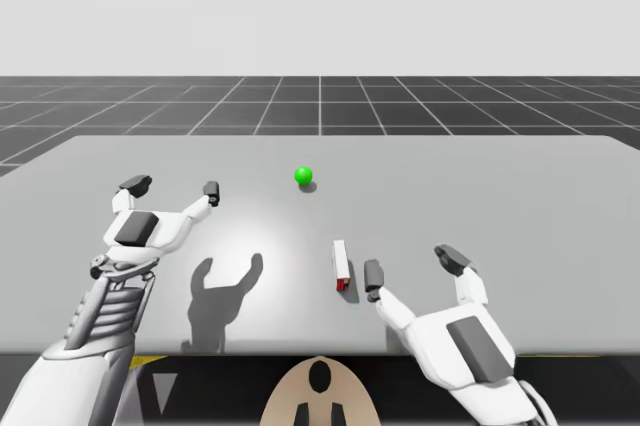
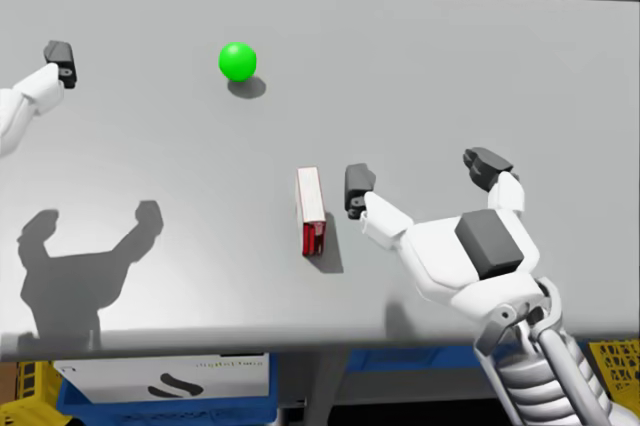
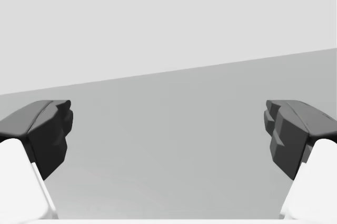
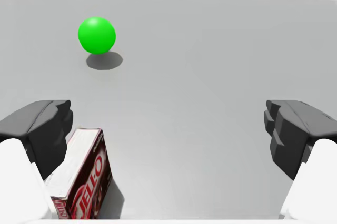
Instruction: Watch the red light. When it turns green, pick up the object.
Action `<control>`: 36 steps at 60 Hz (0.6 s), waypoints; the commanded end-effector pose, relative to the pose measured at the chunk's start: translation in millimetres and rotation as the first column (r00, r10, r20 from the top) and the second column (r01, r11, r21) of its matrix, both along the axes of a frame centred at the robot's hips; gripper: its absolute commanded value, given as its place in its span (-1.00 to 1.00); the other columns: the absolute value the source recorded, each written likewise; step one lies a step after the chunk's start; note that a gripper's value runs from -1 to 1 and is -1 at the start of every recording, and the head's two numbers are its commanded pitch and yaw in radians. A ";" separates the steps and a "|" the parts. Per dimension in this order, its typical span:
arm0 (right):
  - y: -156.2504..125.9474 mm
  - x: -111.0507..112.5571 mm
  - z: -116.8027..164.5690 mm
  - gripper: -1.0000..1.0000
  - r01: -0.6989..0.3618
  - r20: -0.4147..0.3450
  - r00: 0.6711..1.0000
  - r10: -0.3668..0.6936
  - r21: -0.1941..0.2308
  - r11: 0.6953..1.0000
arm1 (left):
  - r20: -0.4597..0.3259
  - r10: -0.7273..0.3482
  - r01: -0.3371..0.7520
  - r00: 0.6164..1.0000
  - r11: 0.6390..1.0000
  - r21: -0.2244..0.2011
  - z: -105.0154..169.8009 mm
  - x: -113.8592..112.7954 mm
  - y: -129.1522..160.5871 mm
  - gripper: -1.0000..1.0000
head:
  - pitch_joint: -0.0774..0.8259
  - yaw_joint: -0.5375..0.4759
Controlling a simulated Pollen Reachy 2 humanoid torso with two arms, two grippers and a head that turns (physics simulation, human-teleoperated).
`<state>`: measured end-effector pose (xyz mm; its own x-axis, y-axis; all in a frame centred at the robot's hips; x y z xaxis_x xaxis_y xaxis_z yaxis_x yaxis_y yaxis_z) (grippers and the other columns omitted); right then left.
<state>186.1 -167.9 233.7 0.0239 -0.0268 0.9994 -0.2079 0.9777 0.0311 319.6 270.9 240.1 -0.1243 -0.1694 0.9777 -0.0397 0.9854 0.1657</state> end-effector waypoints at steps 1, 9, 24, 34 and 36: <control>40.7 -49.6 -12.8 -1.00 -0.040 -0.031 0.998 0.045 0.152 0.988 | -0.001 -0.001 0.001 1.000 1.000 0.000 -0.4 -0.8 -1.8 -1.00 | 0.74 -0.14; 56.7 -59.4 -32.6 -1.00 -0.086 -0.065 0.993 0.101 0.198 0.976 | -0.003 -0.005 0.005 1.000 1.000 0.007 -2.0 -1.3 -5.5 -1.00 | 0.75 -0.14; 84.1 -56.0 -62.7 -1.00 -0.095 -0.054 0.993 0.107 0.198 0.976 | -0.007 0.001 -0.001 1.000 1.000 0.010 -3.5 -0.5 -5.4 -1.00 | 0.75 -0.13; 94.7 -31.6 -73.7 -1.00 -0.071 -0.017 0.997 0.074 0.138 0.988 | -0.005 0.001 -0.001 1.000 1.000 0.006 -2.7 -1.0 -5.3 -1.00 | 0.75 -0.12; 96.9 -28.2 -74.6 -1.00 -0.071 -0.024 0.997 0.075 0.143 0.987 | -0.004 -0.001 0.001 1.000 1.000 0.006 -2.4 -1.3 -5.8 -1.00 | 0.75 -0.12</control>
<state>140.8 -103.2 159.2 0.0800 -0.0596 0.9950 -0.3231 0.9428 0.0825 318.8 265.7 237.1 -0.1183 -0.1766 0.9772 -0.0389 0.9841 0.1731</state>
